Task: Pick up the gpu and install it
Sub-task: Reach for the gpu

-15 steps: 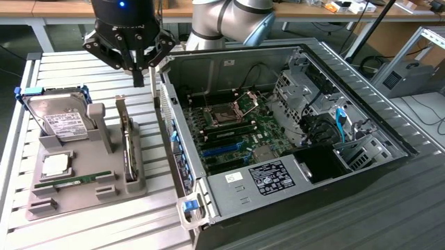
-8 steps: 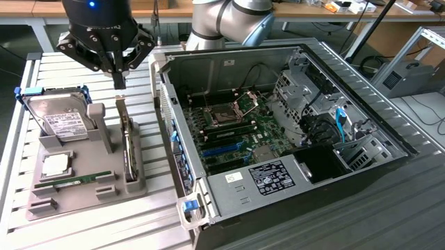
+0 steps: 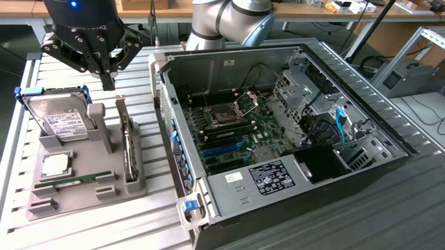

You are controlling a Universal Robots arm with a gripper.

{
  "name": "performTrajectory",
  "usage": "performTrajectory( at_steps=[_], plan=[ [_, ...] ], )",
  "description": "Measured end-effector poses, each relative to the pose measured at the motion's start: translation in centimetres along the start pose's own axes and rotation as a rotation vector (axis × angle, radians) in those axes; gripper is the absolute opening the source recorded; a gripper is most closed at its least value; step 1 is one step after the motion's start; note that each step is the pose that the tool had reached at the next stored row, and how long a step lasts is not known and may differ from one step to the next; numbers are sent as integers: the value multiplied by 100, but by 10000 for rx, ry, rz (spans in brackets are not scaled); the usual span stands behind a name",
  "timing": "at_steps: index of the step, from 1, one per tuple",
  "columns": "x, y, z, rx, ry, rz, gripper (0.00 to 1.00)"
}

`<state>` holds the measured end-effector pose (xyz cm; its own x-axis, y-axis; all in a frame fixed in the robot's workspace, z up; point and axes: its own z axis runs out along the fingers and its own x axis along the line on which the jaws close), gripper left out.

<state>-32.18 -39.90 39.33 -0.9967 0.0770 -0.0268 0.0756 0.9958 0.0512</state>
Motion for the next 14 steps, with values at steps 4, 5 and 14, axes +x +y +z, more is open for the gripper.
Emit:
performTrajectory(
  at_steps=[4, 5, 14],
  plan=[
    [1, 0, 0, -1, 0, 1, 11],
    [1, 0, 0, 0, 0, 1, 11],
    [-2, -46, -2, 0, 0, 1, 11]
  ],
)
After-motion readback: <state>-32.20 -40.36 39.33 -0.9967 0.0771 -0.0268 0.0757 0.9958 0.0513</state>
